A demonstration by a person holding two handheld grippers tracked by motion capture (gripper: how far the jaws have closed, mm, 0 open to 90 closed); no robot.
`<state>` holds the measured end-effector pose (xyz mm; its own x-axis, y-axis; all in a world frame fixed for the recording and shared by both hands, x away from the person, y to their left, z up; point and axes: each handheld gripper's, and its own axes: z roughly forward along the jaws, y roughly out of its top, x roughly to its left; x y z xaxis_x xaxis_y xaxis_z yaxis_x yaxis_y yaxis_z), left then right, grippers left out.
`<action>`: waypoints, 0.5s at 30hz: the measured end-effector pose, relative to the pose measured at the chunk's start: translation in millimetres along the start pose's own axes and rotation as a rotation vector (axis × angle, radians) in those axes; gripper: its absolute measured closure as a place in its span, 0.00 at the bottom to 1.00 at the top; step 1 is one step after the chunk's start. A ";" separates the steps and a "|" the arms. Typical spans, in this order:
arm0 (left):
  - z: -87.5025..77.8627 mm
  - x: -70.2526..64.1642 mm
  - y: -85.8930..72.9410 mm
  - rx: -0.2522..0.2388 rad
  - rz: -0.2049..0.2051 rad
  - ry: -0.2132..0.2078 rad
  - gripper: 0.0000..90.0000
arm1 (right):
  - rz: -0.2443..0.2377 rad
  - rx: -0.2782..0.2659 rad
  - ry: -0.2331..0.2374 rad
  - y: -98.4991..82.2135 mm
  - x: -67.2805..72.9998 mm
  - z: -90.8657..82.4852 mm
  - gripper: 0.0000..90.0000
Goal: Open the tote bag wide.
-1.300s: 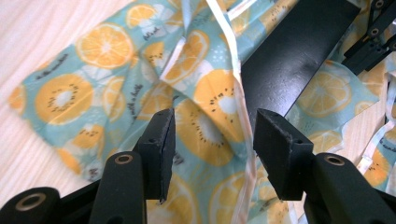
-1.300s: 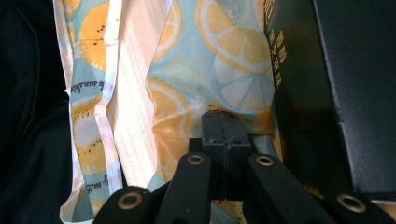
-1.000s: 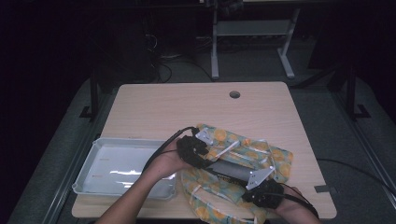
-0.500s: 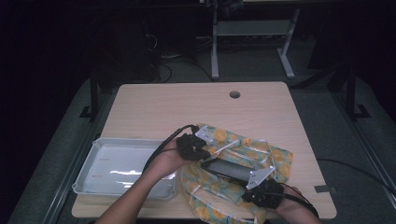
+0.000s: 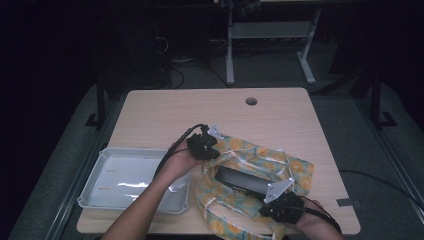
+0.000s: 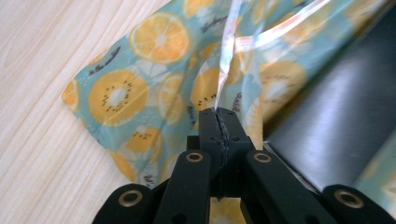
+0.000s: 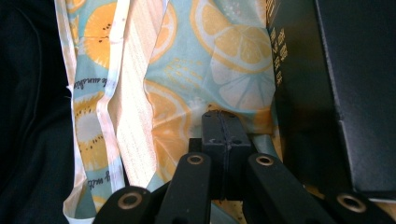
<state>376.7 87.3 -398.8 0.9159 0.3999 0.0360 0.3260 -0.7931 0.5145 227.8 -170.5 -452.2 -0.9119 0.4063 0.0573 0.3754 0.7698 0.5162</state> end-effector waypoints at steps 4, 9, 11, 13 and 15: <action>11.8 4.7 -1.1 0.044 -0.005 0.010 1.00 | 0.007 0.001 0.003 -0.1 0.6 -0.2 0.99; 27.1 6.7 -3.0 0.082 -0.009 0.013 1.00 | 0.001 0.002 0.002 -0.2 0.0 -0.2 0.99; 32.1 7.0 -3.9 0.096 -0.008 0.011 1.00 | 0.002 0.000 0.002 -0.3 0.1 0.0 0.99; 36.1 7.1 -4.3 0.113 -0.005 0.007 1.00 | 0.003 0.000 0.002 -0.3 0.2 -0.1 0.99; 40.3 6.4 -4.4 0.128 0.000 0.011 1.00 | 0.002 0.000 0.002 -0.3 0.1 -0.1 0.99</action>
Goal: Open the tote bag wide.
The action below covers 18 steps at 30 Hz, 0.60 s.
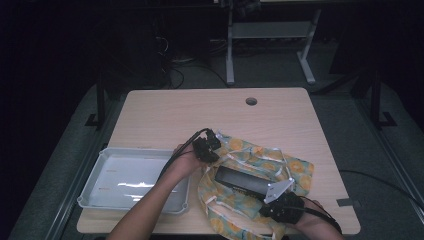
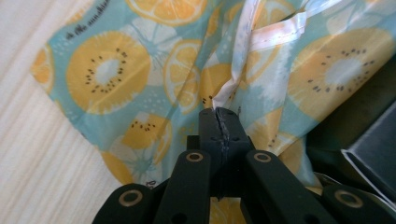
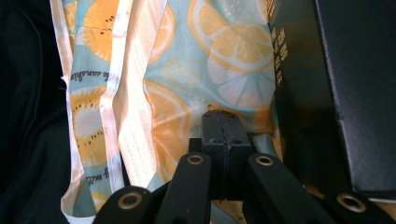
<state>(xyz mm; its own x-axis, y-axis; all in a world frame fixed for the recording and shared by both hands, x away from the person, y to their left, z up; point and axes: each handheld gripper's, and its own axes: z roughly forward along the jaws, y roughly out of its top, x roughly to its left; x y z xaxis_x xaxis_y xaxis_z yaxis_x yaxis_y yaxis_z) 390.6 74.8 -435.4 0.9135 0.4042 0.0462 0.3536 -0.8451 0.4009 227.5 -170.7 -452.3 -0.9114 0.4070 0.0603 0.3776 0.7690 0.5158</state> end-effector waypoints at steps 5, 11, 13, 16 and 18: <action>6.9 -1.4 0.7 0.030 0.021 0.006 1.00 | 0.000 0.001 -0.001 0.1 0.2 0.0 0.99; 6.6 -2.2 0.8 0.035 0.024 0.004 0.99 | -0.002 0.002 -0.001 0.2 0.0 -0.2 0.99; 6.1 -1.1 -0.3 0.022 0.010 -0.003 0.99 | -0.002 0.002 -0.003 0.2 0.3 -0.1 0.99; 3.1 0.4 -1.7 -0.003 -0.008 -0.007 0.94 | 0.001 0.005 -0.002 0.2 0.4 -0.3 0.99; -0.7 1.5 -2.4 -0.022 -0.022 -0.011 0.89 | 0.001 0.004 -0.001 0.3 0.4 -0.2 0.99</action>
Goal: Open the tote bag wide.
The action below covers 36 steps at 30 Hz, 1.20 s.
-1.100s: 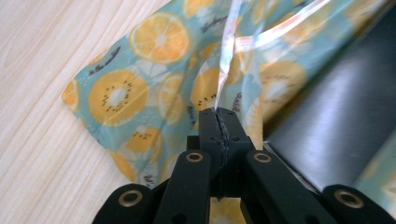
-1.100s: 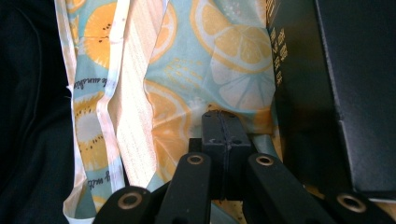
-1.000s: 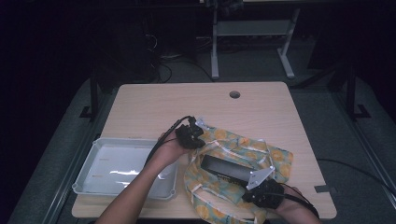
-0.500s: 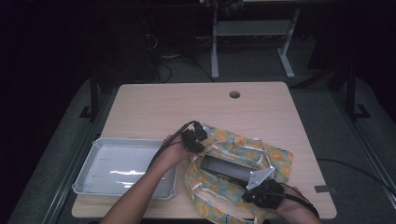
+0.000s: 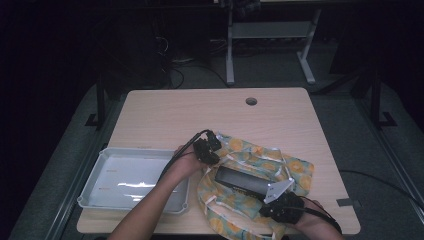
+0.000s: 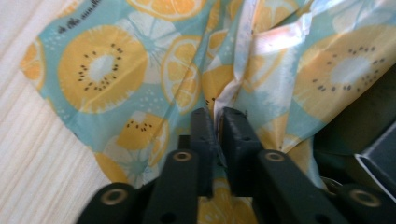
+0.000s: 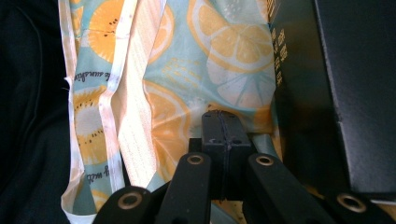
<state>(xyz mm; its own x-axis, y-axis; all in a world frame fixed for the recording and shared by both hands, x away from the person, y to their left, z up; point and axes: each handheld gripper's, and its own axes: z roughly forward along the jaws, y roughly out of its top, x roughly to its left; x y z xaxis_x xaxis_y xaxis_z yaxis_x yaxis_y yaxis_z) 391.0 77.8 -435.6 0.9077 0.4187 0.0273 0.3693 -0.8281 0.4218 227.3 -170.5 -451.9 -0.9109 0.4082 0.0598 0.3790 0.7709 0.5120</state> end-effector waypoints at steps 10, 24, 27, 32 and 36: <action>-30.9 5.0 -0.7 -0.129 -0.051 -0.055 0.77 | -0.003 0.000 -0.003 0.4 0.6 0.2 0.99; -67.9 -1.2 -2.7 -0.238 -0.065 -0.125 0.60 | 0.004 0.004 0.000 0.7 1.3 -0.1 0.99; -74.1 -4.0 -3.1 -0.252 -0.051 -0.124 0.58 | 0.006 0.004 0.001 0.7 1.3 -0.1 0.99; -84.6 -9.1 -8.6 -0.271 -0.038 -0.128 0.55 | -0.008 0.018 -0.001 2.3 3.8 0.1 0.99; -94.2 -13.3 -17.1 -0.288 -0.037 -0.123 0.53 | -0.010 0.010 0.011 3.2 3.6 -1.0 0.98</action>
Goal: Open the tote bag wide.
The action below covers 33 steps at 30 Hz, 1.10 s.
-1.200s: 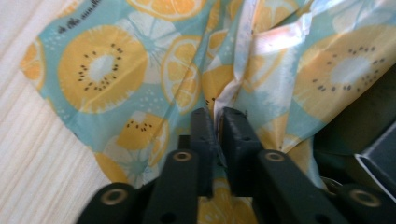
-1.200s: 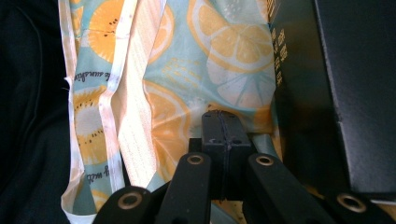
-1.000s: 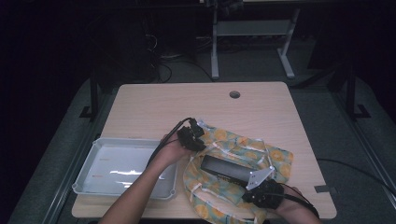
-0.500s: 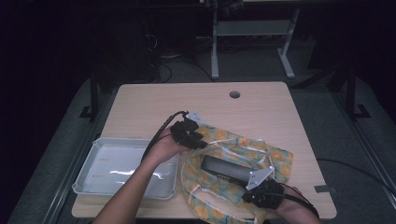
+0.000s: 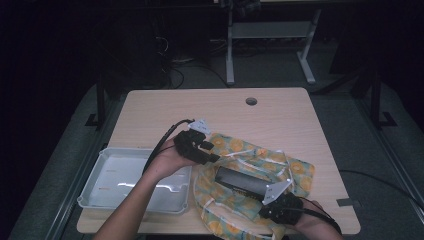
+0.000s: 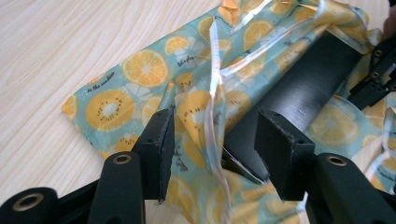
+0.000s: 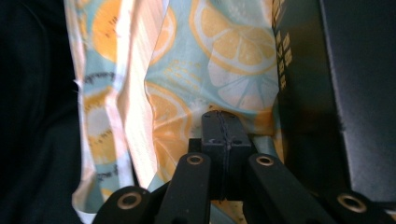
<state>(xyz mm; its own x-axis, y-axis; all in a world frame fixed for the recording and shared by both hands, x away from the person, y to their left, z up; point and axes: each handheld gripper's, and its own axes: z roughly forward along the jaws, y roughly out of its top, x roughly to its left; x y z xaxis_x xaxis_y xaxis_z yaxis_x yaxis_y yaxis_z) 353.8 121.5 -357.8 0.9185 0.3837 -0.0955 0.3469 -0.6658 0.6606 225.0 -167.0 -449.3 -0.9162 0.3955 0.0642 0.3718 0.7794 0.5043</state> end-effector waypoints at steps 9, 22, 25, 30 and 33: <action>-23.7 -5.0 -19.6 -0.013 0.009 0.025 0.51 | 0.061 -0.147 0.027 2.0 -1.5 -38.6 0.87; -39.9 -14.7 -61.4 0.003 0.003 0.039 0.50 | 0.108 -0.203 -0.033 4.7 -25.6 -63.3 0.62; -43.1 -17.9 -72.6 0.010 0.010 0.039 0.49 | 0.107 -0.206 -0.039 7.7 -29.6 -64.4 0.60; -46.8 -24.6 -90.3 0.009 0.014 0.037 0.48 | 0.092 -0.215 -0.045 15.3 -34.0 -65.5 0.56; -48.6 -28.1 -99.1 0.012 0.017 0.035 0.47 | 0.080 -0.217 -0.044 20.7 -37.8 -64.5 0.54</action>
<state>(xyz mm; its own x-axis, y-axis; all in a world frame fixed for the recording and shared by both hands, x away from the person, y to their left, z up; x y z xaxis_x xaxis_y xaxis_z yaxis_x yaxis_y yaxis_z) 284.4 207.9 -384.4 0.9171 0.3944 -0.0576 0.3334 -0.6799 0.6531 257.7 -197.2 -385.7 -0.8757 0.4769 0.0760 0.3982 0.6239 0.6724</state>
